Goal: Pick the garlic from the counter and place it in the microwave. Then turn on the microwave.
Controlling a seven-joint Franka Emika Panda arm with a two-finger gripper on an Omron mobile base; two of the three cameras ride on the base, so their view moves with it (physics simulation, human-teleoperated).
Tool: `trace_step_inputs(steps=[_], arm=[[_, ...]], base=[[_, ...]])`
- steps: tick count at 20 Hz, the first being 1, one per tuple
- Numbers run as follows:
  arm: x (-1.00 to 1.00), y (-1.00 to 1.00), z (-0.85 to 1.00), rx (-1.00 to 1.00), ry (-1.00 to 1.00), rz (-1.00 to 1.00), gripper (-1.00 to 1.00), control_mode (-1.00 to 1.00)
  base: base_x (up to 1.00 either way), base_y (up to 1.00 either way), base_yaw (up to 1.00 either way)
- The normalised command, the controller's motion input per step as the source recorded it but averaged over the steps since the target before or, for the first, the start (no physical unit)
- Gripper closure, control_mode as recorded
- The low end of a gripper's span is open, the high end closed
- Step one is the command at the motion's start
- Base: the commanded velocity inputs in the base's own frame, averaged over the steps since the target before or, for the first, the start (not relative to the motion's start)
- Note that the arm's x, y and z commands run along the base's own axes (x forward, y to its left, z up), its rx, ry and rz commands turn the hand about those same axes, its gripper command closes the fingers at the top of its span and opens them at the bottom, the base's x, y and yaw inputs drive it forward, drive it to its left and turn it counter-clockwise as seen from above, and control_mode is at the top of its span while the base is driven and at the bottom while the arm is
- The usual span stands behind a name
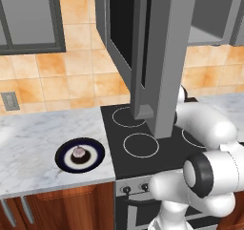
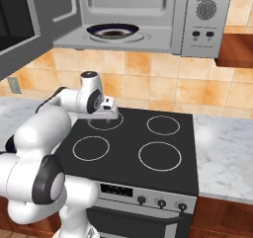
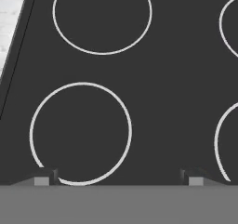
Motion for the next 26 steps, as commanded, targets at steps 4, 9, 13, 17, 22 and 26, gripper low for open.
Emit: trace_step_inputs(steps=[4,9,13,17,22,26], arm=[[0.00,0.25,-0.04,0.01,0.00,0.14,-1.00,-1.00],[0.00,0.24,-0.06,0.02,0.00,0.14,-1.00,-1.00],[0.00,0.25,-0.09,0.03,0.00,0.12,-1.00,-1.00],[0.00,0.26,-0.10,0.02,0.00,0.12,-1.00,-1.00],[0.00,0.28,-0.05,0.01,0.00,0.10,-1.00,-1.00],[0.00,0.27,-0.03,0.00,0.00,0.08,-1.00,-1.00]], base=[[0.00,0.00,0.00],[0.00,0.00,0.00],[0.00,0.00,0.00],[0.00,0.00,0.00],[0.00,0.00,0.00],[0.00,0.00,0.00]])
